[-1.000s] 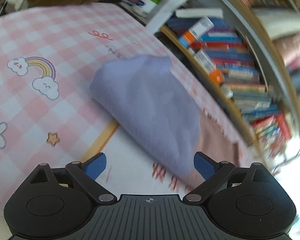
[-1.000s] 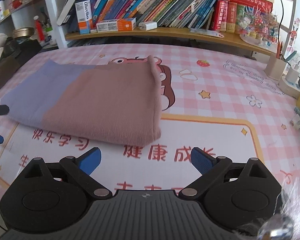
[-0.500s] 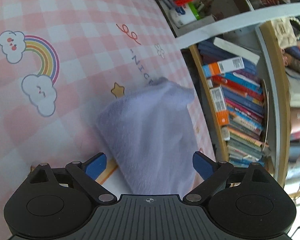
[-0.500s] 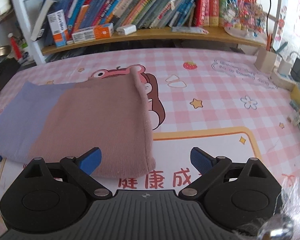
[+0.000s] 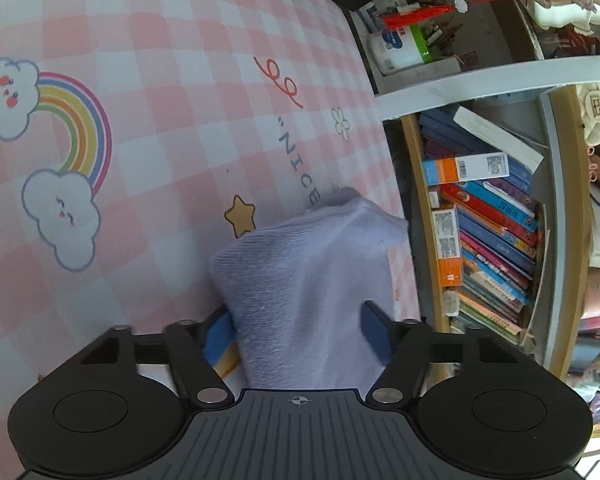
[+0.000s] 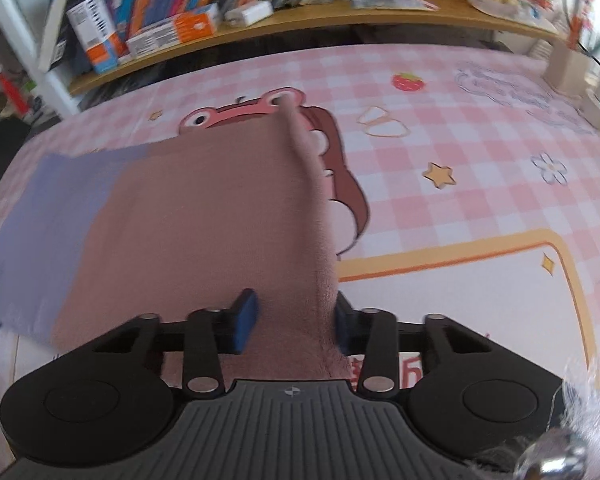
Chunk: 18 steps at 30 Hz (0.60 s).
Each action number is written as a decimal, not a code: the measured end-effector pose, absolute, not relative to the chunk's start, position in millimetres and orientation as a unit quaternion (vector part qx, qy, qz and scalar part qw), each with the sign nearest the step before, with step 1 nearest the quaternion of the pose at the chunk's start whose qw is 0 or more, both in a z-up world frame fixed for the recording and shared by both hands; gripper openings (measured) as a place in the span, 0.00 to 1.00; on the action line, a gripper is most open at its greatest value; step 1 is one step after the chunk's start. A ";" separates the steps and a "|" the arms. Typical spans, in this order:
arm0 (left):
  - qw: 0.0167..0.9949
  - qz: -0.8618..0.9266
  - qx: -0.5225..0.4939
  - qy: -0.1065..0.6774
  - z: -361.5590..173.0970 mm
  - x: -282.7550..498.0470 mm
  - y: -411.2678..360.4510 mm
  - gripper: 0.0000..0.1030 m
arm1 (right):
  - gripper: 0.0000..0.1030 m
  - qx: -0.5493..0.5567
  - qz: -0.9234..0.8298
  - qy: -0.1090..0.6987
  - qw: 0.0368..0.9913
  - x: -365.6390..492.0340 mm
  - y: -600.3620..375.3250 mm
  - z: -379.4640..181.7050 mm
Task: Fold clothes
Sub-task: 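Pinch the pink end with the right tool while the left tool pinches the lavender end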
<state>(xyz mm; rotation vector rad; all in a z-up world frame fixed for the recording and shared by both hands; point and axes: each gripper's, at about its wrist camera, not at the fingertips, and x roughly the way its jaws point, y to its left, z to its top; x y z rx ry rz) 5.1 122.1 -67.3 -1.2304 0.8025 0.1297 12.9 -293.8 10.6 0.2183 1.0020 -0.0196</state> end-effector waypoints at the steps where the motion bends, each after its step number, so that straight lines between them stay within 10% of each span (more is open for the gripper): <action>1: 0.742 0.064 -0.555 0.371 -69.0 6.6 122.8 0.29 | 0.29 0.099 -0.006 0.479 0.872 13.1 -291.4 10.7; 11: 0.871 -0.060 -0.339 0.351 -23.1 19.2 92.2 0.17 | 0.28 0.072 -0.006 0.481 0.874 19.2 -281.2 8.2; 18: 0.792 -0.032 -0.471 0.387 -67.8 27.4 127.4 0.58 | 0.28 0.074 -0.011 0.479 0.875 17.9 -280.7 7.1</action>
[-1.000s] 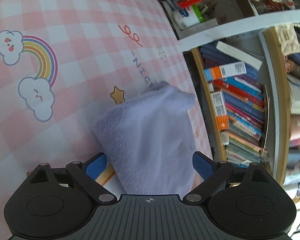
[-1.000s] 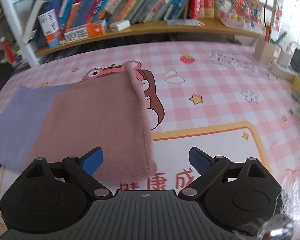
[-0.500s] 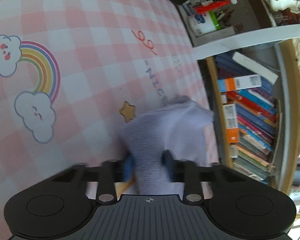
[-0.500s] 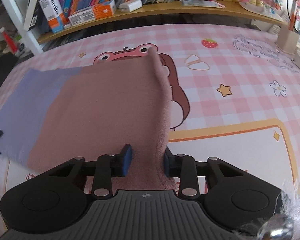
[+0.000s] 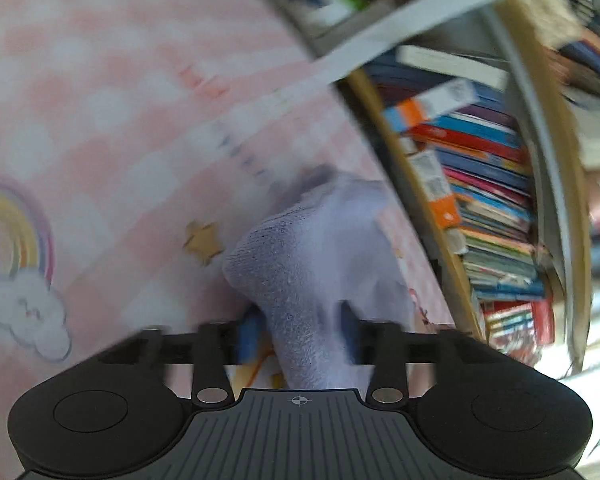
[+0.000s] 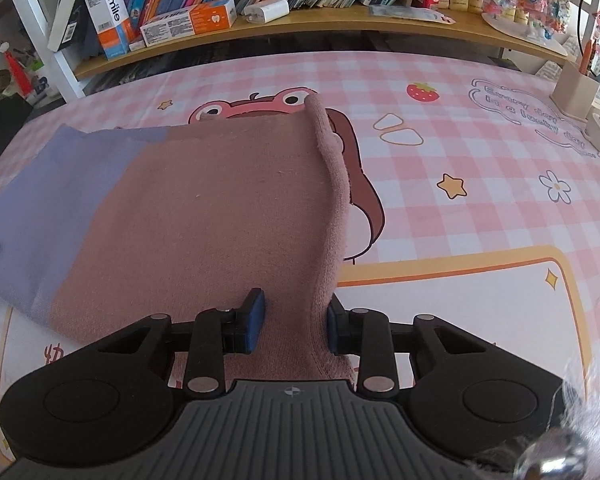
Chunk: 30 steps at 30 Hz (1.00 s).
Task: Fold clothes
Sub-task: 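Pinch the pink end with the right tool while the left tool pinches the lavender end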
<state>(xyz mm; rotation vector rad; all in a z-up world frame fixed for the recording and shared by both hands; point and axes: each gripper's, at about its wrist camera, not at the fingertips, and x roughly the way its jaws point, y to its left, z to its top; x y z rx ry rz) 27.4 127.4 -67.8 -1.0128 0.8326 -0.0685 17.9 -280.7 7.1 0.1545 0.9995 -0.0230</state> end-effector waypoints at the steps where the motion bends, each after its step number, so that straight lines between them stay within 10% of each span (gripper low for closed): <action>1: 0.790 -0.033 -0.478 0.382 -69.8 28.3 128.8 0.60 | 0.28 0.074 -0.011 0.479 0.875 18.1 -280.7 7.0; 7: 0.796 -0.019 -0.486 0.361 -73.5 34.0 121.4 0.54 | 0.28 0.068 -0.018 0.476 0.876 16.4 -276.3 7.1; 9: 0.797 -0.004 -0.479 0.367 -76.0 38.2 119.2 0.23 | 0.28 0.063 -0.018 0.474 0.878 14.4 -273.9 7.0; 11: 0.793 -0.003 -0.483 0.371 -81.1 42.7 119.5 0.16 | 0.28 0.063 -0.018 0.474 0.878 13.7 -273.7 7.0; 30: 0.919 -0.057 -0.270 0.283 20.9 -2.4 67.3 0.11 | 0.28 0.090 0.082 0.471 0.874 7.6 -276.2 0.4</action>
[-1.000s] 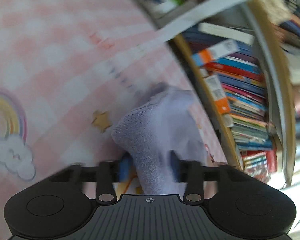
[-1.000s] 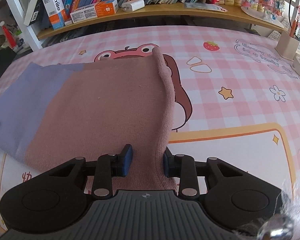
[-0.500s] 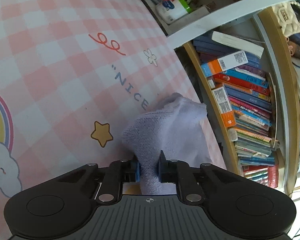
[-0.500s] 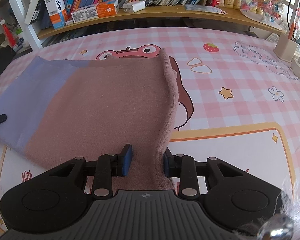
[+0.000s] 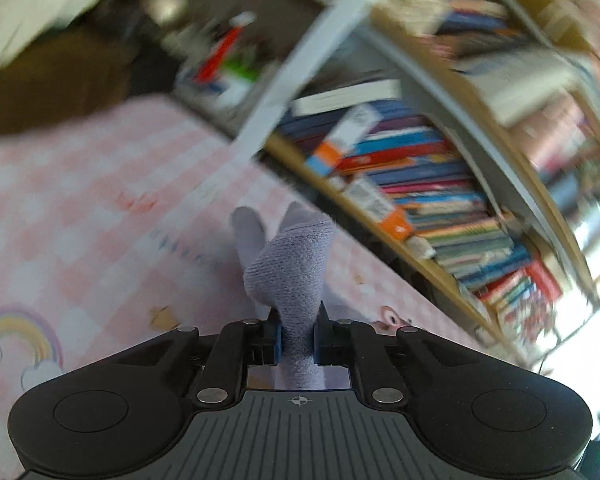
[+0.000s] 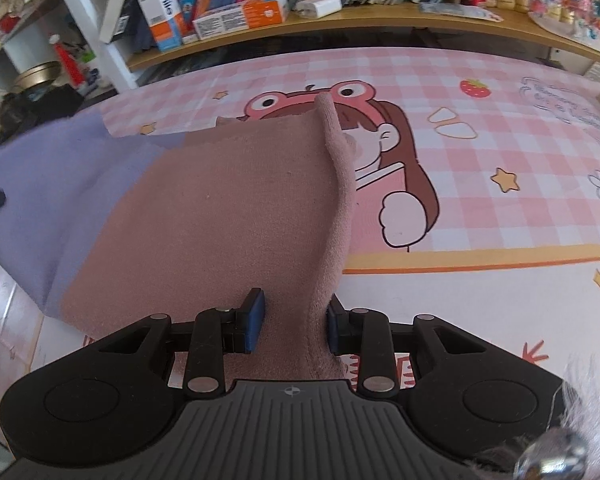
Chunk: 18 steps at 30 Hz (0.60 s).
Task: Fold clothes
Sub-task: 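Pinch the pink end with the right tool while the left tool pinches the lavender end, then lift both sweater ends and fold them over toward the middle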
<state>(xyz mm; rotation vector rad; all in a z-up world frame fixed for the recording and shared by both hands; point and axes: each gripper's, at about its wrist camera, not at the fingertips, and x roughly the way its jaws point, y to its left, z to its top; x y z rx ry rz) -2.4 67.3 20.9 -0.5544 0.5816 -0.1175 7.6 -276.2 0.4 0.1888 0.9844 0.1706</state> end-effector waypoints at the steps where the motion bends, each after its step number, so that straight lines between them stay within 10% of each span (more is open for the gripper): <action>1: 0.927 -0.062 -0.246 0.275 30.3 -5.3 56.0 0.11 | 0.28 0.089 0.089 0.471 0.873 7.9 -277.6 0.2; 18: 0.912 -0.102 0.221 0.331 15.3 -42.4 -177.3 0.22 | 0.35 0.119 0.213 0.468 0.849 9.6 -331.4 2.1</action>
